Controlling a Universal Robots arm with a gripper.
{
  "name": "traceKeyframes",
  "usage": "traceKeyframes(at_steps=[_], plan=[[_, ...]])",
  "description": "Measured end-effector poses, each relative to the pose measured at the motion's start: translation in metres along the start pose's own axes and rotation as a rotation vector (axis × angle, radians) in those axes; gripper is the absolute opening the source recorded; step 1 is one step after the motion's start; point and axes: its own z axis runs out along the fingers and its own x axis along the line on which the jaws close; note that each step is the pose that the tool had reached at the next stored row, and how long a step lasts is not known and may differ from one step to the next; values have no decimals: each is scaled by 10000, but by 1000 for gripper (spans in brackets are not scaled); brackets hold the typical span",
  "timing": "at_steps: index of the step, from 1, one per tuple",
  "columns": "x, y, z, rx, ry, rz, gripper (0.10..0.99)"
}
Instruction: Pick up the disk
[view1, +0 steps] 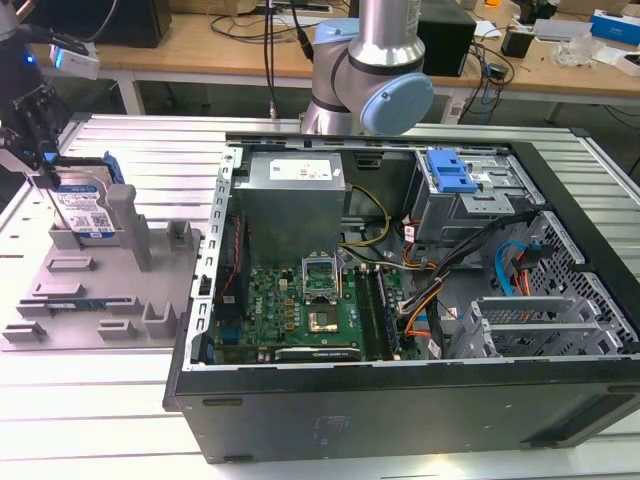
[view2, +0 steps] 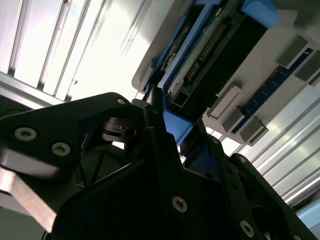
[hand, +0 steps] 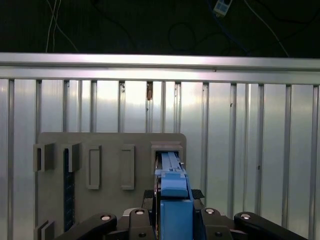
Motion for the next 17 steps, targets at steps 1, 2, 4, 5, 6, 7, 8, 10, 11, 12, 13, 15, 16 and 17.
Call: traceKeyframes(at_steps=[1,2,4,5,6,7,8,10,11,12,13,15,16,17], plan=[[0,0,0,0,0,0,369],[0,0,0,0,0,0,369],[1,0,1,2,-21,1,369],[5,0,-1,2,-63,0,369],[6,0,-5,5,-80,1,369],[6,0,-9,5,-81,1,369],[7,0,-15,3,-81,0,369],[8,1,-34,3,-81,0,369],[8,1,-42,3,-81,0,369],[9,1,-54,3,-81,0,369],[9,1,-67,2,-81,0,369],[10,1,-100,3,-80,0,369],[10,1,-118,2,-80,0,369],[10,1,-149,2,-80,0,369]])
